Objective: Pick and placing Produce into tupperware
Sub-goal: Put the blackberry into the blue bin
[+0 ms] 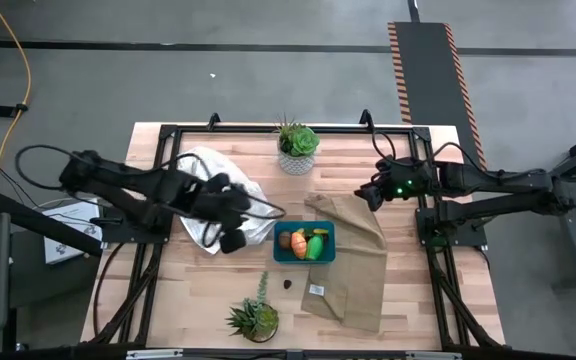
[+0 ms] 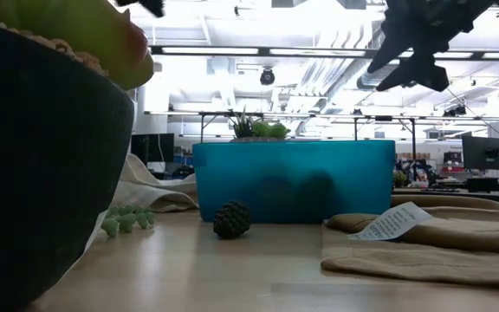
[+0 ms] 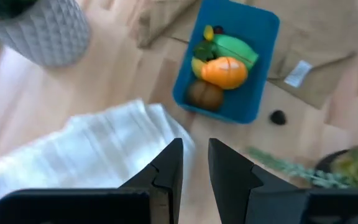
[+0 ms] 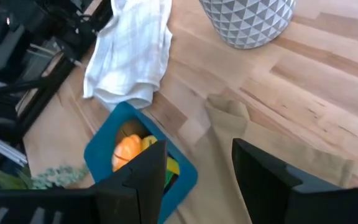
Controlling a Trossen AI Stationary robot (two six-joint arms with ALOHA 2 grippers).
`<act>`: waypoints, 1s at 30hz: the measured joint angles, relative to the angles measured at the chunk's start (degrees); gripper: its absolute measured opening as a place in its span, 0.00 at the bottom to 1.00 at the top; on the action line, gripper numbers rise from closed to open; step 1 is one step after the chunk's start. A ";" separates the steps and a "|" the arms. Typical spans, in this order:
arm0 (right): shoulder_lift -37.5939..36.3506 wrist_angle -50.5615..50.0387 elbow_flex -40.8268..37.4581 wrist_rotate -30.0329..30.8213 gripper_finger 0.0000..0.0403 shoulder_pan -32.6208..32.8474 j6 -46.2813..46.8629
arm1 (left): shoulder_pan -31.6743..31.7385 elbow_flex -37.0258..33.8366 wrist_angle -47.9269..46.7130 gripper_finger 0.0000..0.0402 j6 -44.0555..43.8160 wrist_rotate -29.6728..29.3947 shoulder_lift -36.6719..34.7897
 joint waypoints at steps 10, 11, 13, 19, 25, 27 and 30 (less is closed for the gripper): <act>0.00 0.70 0.00 2.94 0.43 0.32 6.06 | -6.72 -17.12 7.52 0.17 -24.20 4.18 -6.72; 0.02 0.70 0.00 3.07 0.43 0.32 6.05 | -7.08 -17.43 9.07 0.17 -25.85 5.24 -6.05; 0.09 0.69 0.00 3.10 0.43 0.32 6.05 | -7.47 -17.61 11.96 0.17 -28.00 7.22 -4.89; 1.47 0.05 0.09 3.09 0.43 -0.19 3.93 | -7.78 -17.54 23.16 0.16 -34.44 10.90 -0.99; 2.89 0.40 0.04 -1.66 0.43 -1.28 -6.39 | -7.63 -12.62 23.02 0.11 -42.70 15.48 5.66; 3.11 0.23 0.04 -4.86 0.43 -1.94 -9.13 | -7.63 -9.72 21.22 0.08 -44.71 15.64 8.07; 2.98 0.17 0.04 -9.77 0.43 -2.80 -13.19 | -7.61 -4.23 17.65 0.03 -45.77 15.41 11.92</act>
